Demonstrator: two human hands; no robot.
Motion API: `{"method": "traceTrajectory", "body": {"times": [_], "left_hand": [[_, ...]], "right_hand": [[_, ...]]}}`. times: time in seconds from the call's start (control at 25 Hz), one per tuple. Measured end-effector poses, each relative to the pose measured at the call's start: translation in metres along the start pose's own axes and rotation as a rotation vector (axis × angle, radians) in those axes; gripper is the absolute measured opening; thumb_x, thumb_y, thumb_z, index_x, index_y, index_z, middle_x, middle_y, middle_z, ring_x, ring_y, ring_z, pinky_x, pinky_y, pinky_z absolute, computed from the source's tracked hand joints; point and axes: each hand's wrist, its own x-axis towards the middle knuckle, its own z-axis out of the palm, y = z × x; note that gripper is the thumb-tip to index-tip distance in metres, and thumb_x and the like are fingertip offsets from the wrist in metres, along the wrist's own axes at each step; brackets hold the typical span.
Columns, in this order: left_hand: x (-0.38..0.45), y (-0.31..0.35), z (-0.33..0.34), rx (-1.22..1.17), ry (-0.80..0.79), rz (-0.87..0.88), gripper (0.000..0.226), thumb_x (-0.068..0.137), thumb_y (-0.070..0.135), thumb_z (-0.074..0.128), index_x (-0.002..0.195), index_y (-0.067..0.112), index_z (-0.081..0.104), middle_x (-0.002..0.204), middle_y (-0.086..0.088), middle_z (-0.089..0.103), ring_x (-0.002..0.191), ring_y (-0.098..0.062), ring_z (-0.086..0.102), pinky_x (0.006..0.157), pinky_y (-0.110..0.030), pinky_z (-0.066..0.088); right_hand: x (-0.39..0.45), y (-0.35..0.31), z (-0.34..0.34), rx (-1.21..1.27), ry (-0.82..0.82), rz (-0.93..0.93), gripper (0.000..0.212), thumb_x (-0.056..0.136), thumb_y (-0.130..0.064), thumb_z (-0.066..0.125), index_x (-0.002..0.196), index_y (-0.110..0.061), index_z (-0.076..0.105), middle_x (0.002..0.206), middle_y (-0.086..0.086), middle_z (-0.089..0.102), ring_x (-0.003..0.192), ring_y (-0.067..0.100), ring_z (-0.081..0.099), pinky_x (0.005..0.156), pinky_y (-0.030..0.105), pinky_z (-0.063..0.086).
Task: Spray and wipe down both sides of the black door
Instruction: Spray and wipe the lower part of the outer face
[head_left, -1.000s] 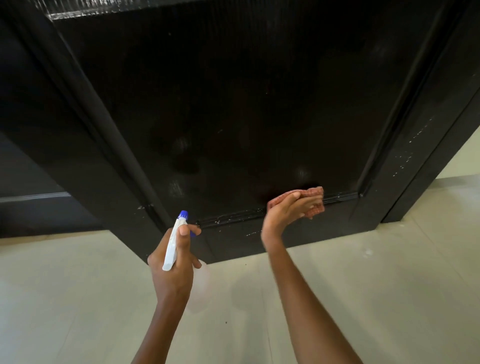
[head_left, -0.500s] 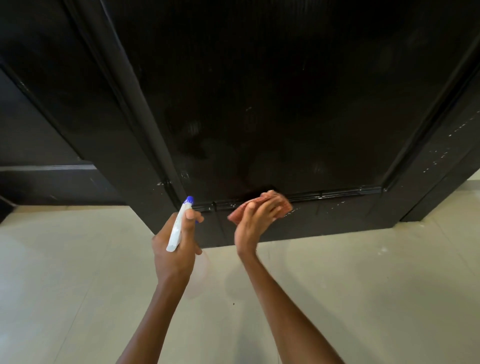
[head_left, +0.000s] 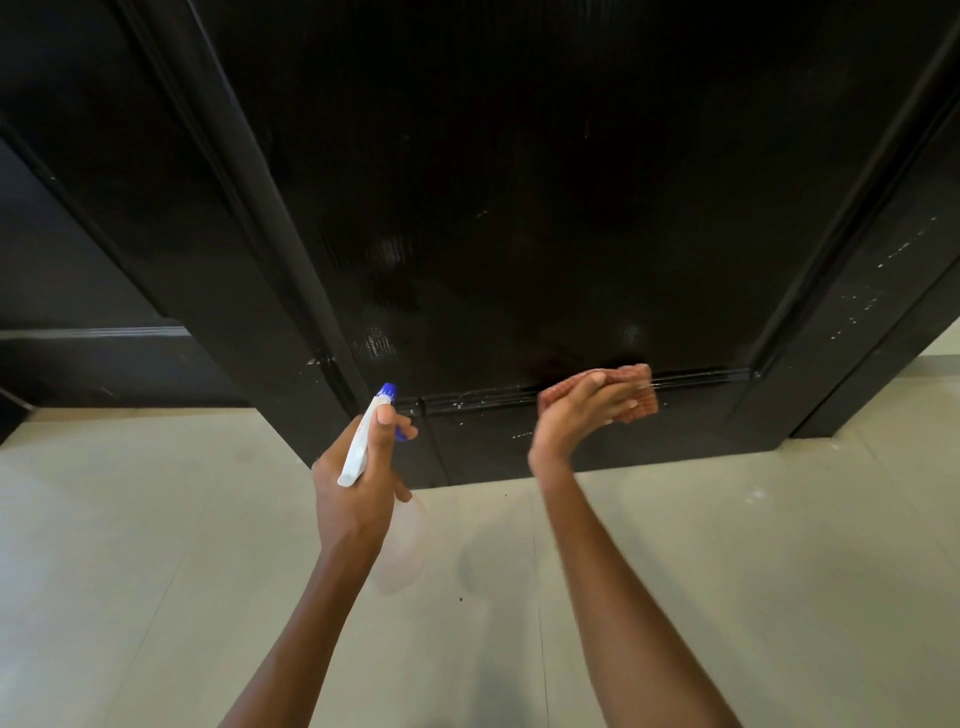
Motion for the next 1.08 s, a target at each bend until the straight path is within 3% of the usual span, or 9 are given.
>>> {"method": "traceTrajectory", "body": {"times": [0.16, 0.24, 0.36, 0.48, 0.6, 0.68, 0.8, 0.96, 1.08], "left_hand": [[0.001, -0.008, -0.016, 0.05, 0.042, -0.03, 0.052, 0.094, 0.063, 0.038, 0.086, 0.025, 0.073, 0.058, -0.001, 0.062, 0.048, -0.012, 0.058, 0.056, -0.021, 0.046], [0.003, -0.011, -0.025, 0.059, 0.09, -0.068, 0.045, 0.091, 0.064, 0.038, 0.08, 0.032, 0.068, 0.058, -0.001, 0.061, 0.051, -0.015, 0.057, 0.059, -0.026, 0.045], [0.006, -0.015, -0.034, 0.068, 0.127, -0.088, 0.041, 0.091, 0.063, 0.038, 0.075, 0.035, 0.064, 0.05, 0.003, 0.059, 0.049, -0.014, 0.057, 0.061, -0.029, 0.047], [0.006, -0.018, -0.03, 0.068, 0.101, -0.083, 0.047, 0.093, 0.062, 0.039, 0.079, 0.029, 0.069, 0.055, 0.006, 0.062, 0.049, -0.005, 0.059, 0.06, -0.027, 0.046], [0.005, -0.015, -0.018, 0.058, 0.052, -0.06, 0.049, 0.095, 0.059, 0.04, 0.083, 0.025, 0.072, 0.061, 0.007, 0.064, 0.048, -0.007, 0.058, 0.056, -0.022, 0.047], [0.004, -0.013, -0.01, 0.035, 0.019, -0.045, 0.05, 0.096, 0.058, 0.04, 0.085, 0.021, 0.073, 0.071, 0.002, 0.068, 0.046, -0.01, 0.058, 0.052, -0.014, 0.047], [0.002, -0.009, 0.002, 0.003, -0.007, -0.042, 0.048, 0.096, 0.059, 0.042, 0.083, 0.024, 0.072, 0.081, 0.008, 0.072, 0.045, -0.018, 0.059, 0.052, -0.014, 0.049], [0.0, -0.003, 0.015, -0.031, -0.023, -0.051, 0.048, 0.093, 0.06, 0.043, 0.084, 0.023, 0.072, 0.083, 0.01, 0.072, 0.046, -0.017, 0.059, 0.051, -0.012, 0.048], [-0.002, 0.004, 0.022, -0.047, -0.033, -0.051, 0.05, 0.095, 0.06, 0.042, 0.084, 0.022, 0.072, 0.078, 0.003, 0.071, 0.044, -0.016, 0.058, 0.051, -0.011, 0.047]], "right_hand": [[-0.104, 0.023, 0.062, -0.09, -0.218, -0.083, 0.078, 0.106, -0.045, 0.027, 0.161, -0.003, -0.008, 0.171, 0.017, -0.008, 0.158, 0.03, -0.009, 0.128, 0.043, 0.002], [-0.137, 0.053, 0.077, -0.274, -0.307, -0.255, 0.074, 0.109, -0.052, 0.022, 0.163, -0.012, -0.01, 0.172, 0.013, -0.004, 0.158, 0.032, -0.008, 0.128, 0.052, 0.01], [-0.123, 0.095, 0.067, -0.548, -0.376, -0.519, 0.07, 0.109, -0.054, 0.016, 0.161, -0.016, -0.011, 0.168, 0.012, 0.0, 0.155, 0.036, -0.005, 0.125, 0.063, 0.013], [-0.077, 0.112, 0.034, -0.653, -0.348, -0.735, 0.066, 0.111, -0.05, 0.016, 0.163, -0.011, 0.003, 0.168, 0.017, 0.016, 0.155, 0.04, 0.01, 0.124, 0.062, 0.01], [-0.011, 0.102, -0.001, -0.636, -0.109, -0.64, 0.067, 0.112, -0.045, 0.02, 0.16, 0.001, 0.016, 0.163, 0.029, 0.026, 0.151, 0.05, 0.024, 0.122, 0.064, 0.017], [0.031, 0.083, -0.029, -0.568, 0.032, -0.517, 0.068, 0.112, -0.04, 0.025, 0.159, 0.007, 0.015, 0.164, 0.033, 0.019, 0.152, 0.052, 0.018, 0.124, 0.062, 0.015], [0.08, 0.054, -0.062, -0.416, 0.082, -0.452, 0.065, 0.113, -0.033, 0.029, 0.161, 0.004, 0.004, 0.169, 0.027, 0.002, 0.157, 0.043, 0.001, 0.127, 0.048, -0.003], [0.085, 0.026, -0.066, -0.491, 0.037, -0.617, 0.064, 0.113, -0.038, 0.022, 0.163, -0.008, -0.005, 0.17, 0.025, 0.002, 0.157, 0.045, -0.002, 0.127, 0.056, 0.0], [0.059, 0.016, -0.048, -0.674, -0.095, -0.908, 0.064, 0.112, -0.042, 0.021, 0.163, -0.02, -0.013, 0.171, 0.01, -0.015, 0.156, 0.035, -0.015, 0.126, 0.052, -0.01]]}}
